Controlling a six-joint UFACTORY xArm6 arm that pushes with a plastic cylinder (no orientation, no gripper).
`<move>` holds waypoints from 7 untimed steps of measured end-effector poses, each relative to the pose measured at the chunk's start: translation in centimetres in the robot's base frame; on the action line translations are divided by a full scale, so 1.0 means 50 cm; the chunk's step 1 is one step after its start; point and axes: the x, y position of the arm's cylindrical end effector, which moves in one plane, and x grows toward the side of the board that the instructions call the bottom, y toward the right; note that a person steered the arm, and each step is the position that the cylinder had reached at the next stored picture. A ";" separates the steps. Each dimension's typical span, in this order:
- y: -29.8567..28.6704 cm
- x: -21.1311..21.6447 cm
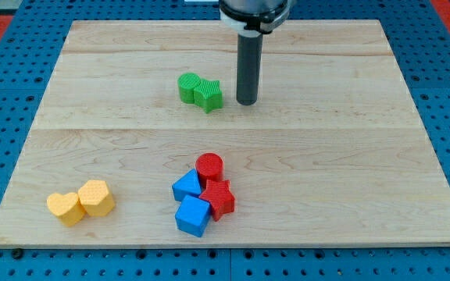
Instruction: Push the green blocks to the center of the board and separate them
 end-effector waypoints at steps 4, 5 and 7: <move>-0.026 -0.005; -0.077 -0.020; -0.132 -0.014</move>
